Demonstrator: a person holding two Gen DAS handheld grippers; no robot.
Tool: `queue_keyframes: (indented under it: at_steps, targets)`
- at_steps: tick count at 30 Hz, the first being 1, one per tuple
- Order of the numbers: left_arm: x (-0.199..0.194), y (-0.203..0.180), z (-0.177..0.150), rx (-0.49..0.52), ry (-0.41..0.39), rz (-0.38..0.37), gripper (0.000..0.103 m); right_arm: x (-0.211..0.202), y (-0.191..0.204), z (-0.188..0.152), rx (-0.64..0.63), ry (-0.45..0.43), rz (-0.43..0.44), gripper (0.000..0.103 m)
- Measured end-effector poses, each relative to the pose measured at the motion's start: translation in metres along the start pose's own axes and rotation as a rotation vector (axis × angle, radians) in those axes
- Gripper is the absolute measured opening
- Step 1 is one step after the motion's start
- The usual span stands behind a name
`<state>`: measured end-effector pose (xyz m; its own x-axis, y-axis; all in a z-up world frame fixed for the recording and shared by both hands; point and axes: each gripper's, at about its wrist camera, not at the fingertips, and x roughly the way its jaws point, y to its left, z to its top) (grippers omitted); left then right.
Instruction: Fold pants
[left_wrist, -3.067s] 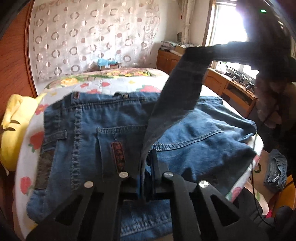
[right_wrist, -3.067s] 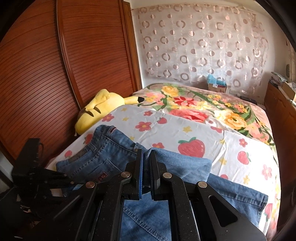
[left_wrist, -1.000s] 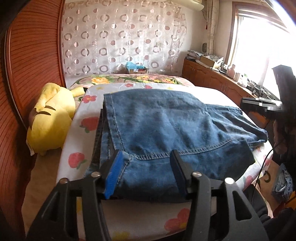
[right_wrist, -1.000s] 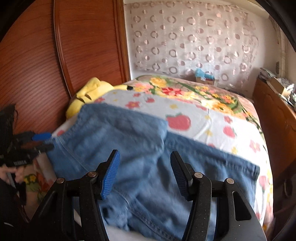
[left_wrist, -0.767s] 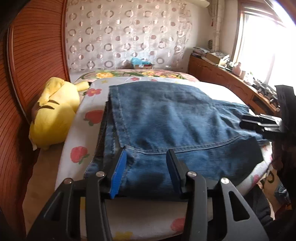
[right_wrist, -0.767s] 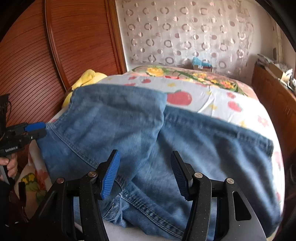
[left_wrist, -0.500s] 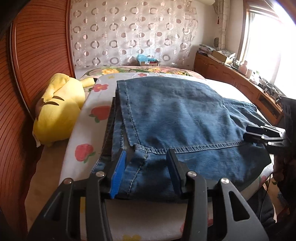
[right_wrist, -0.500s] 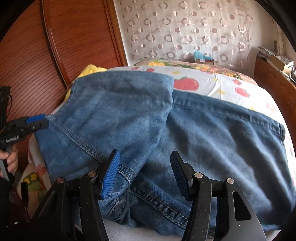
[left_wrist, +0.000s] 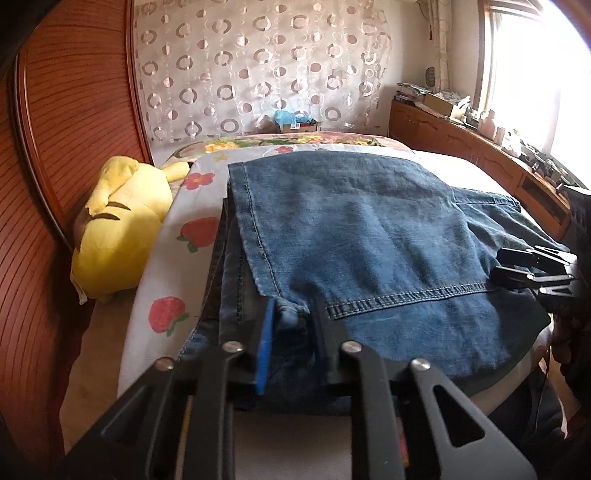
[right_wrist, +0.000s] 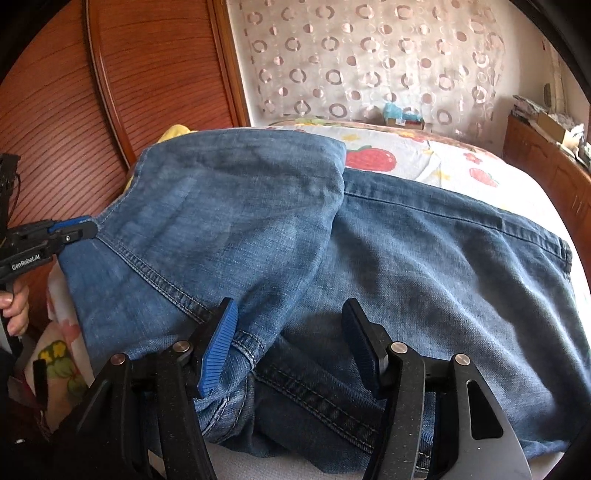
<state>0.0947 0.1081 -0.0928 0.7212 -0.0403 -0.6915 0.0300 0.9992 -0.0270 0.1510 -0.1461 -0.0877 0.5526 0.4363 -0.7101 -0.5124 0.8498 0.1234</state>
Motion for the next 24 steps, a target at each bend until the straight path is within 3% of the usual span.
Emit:
queue_keyframes:
  at_steps: [8, 18, 24]
  targets:
    - [-0.035, 0.004, 0.007, -0.019, -0.092, 0.013, 0.009, -0.004, -0.013, 0.000, 0.048, -0.017, 0.055, 0.060]
    - [-0.036, 0.011, 0.003, -0.045, -0.067, -0.013, 0.009, -0.012, 0.000, 0.000, 0.008, -0.003, 0.033, 0.060]
    - [-0.049, -0.001, 0.009, -0.028, -0.114, -0.027, 0.021, -0.032, 0.011, 0.002, -0.034, -0.050, -0.002, 0.060]
